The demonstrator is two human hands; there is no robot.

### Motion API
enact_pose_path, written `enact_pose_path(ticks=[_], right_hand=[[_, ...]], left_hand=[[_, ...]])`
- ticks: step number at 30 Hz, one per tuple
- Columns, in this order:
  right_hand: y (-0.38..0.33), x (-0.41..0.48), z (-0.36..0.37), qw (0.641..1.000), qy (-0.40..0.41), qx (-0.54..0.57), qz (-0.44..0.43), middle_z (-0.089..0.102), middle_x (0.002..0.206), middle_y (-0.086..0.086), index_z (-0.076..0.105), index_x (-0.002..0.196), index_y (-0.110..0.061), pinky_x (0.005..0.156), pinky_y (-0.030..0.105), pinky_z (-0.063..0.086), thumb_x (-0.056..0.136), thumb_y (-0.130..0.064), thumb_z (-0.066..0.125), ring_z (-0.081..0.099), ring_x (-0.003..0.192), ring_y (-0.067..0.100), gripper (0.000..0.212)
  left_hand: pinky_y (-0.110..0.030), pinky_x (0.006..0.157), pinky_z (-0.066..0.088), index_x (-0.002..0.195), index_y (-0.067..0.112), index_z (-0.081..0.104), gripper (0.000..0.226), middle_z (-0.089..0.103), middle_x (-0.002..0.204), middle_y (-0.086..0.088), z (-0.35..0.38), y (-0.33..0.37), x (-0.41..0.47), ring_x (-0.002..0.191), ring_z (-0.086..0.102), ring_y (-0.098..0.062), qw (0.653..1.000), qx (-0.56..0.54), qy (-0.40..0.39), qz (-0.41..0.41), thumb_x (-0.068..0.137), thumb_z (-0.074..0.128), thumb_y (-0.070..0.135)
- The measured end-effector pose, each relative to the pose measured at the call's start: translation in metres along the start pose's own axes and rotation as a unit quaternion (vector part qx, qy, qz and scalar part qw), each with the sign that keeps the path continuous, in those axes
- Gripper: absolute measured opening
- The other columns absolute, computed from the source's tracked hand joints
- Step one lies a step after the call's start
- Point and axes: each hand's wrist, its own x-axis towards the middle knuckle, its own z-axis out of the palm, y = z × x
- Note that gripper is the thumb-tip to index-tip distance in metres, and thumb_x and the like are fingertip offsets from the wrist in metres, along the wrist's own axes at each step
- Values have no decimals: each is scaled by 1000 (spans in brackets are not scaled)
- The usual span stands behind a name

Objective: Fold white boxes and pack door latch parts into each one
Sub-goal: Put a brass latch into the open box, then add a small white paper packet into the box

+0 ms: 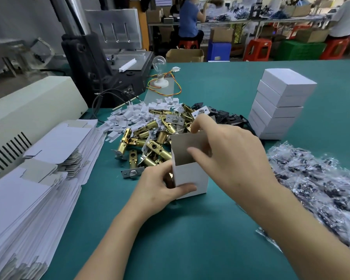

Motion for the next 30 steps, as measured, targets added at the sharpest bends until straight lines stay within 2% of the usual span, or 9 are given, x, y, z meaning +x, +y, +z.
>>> enact_pose_path(ticks=[3,6,9,14,19,22,24,27,30], right_hand=[[13,0,15,982,58,176,37,63,78,-10,62,101,-25,63,30,44,90,-17,73,57,73,12,18],[26,-8,36,922,110,358,97,66,80,-8,67,100,-22,67,27,46,93,-5,71,62,76,15,18],[35,-23,51,881,154,430,127,68,88,-7,61,112,-24,76,30,50,98,-22,67,67,85,15,16],[42,-35,60,892,-46,437,107,70,106,-14,52,129,-30,85,34,53,80,-50,77,66,97,14,58],[39,-38,68,885,-99,442,106,73,105,-16,61,122,-33,85,42,53,79,-36,87,67,95,14,51],[39,-38,71,880,-97,453,104,73,104,-16,62,120,-33,80,27,53,80,-36,87,68,94,10,47],[39,-37,71,881,-91,453,103,73,100,-14,63,118,-29,75,18,50,79,-39,87,67,90,7,47],[39,-37,71,885,-99,442,107,71,94,0,63,114,-22,75,35,51,74,-55,82,62,83,19,55],[40,-38,71,881,-104,448,111,71,94,3,62,113,-17,75,38,50,73,-58,80,60,84,23,60]], left_hand=[[-22,62,50,111,52,71,40,76,95,18,-1,0,0,69,63,-21,1000,3,-4,-5,73,84,55],[-17,62,49,107,58,71,36,77,94,20,0,-2,1,71,62,-26,1000,-9,-8,-4,74,84,52],[-18,64,51,108,61,70,37,77,98,20,-1,-3,2,76,65,-28,1000,-13,-10,-3,75,84,50],[-40,62,59,107,37,76,33,78,89,2,-5,-2,2,71,71,-28,999,-39,-8,-12,81,76,57],[-25,48,47,92,24,77,54,76,89,-12,-35,0,5,53,60,-19,954,-248,166,-22,98,46,68],[-24,47,49,86,25,74,27,76,91,-13,-59,-9,17,54,61,-12,929,-160,322,-87,103,58,36],[-28,56,54,97,20,73,15,76,88,-5,-74,-21,33,61,65,-12,922,-68,346,-159,103,60,22],[-37,81,56,106,19,72,14,70,90,8,-97,-31,58,90,69,-24,906,49,375,-190,100,58,18],[-24,73,45,104,25,72,16,68,95,11,-123,-31,80,101,64,-21,898,118,373,-204,99,57,26]])
